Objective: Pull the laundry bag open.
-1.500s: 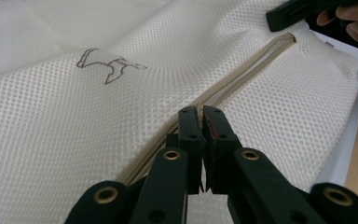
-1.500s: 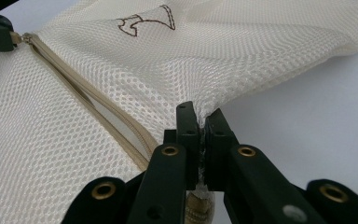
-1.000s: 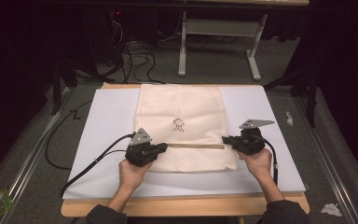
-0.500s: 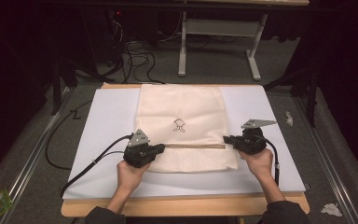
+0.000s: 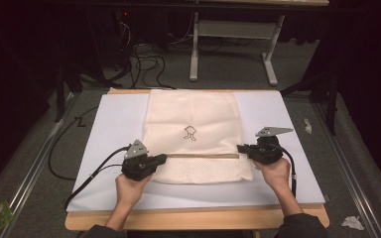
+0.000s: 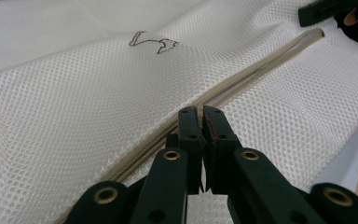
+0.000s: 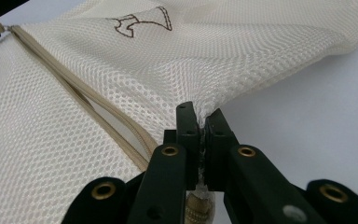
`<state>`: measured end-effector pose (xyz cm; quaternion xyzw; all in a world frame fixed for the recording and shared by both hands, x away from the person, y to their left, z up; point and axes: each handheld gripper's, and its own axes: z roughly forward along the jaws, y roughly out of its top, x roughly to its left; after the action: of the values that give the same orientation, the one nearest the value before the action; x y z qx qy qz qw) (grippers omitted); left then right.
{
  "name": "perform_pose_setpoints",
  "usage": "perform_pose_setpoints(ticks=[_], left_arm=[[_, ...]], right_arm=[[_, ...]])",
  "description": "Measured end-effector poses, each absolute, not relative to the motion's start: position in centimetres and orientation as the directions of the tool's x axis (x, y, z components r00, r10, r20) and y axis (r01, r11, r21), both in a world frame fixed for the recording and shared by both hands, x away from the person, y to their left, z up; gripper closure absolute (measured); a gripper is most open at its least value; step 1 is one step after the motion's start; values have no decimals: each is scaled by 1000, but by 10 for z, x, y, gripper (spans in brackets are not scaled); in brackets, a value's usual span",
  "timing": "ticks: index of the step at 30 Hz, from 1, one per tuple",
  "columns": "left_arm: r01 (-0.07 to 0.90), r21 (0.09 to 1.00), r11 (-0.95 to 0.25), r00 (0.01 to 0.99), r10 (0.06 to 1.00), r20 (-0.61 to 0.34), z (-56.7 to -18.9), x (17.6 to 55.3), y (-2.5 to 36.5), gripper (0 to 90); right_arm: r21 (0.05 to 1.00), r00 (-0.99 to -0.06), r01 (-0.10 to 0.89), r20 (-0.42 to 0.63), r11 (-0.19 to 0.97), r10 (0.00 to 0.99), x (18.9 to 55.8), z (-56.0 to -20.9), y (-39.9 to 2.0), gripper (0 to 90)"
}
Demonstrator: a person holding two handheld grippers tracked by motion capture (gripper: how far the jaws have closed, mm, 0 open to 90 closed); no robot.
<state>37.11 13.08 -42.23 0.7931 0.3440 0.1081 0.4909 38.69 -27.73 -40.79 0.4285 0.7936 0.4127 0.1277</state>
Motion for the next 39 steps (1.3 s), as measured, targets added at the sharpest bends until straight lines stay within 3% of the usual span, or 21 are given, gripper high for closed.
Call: perform_pose_setpoints(ticks=[10,39], left_arm=[[432,854,-290,725,675,-137,-420,371,144,871],[445,870,-212,699,690,-189,-415,379,172,871]], right_arm=[[755,-591,589,159,289,791,388,-411,-279,886],[755,-560,603,171,257,811,391,-406,-286,886]])
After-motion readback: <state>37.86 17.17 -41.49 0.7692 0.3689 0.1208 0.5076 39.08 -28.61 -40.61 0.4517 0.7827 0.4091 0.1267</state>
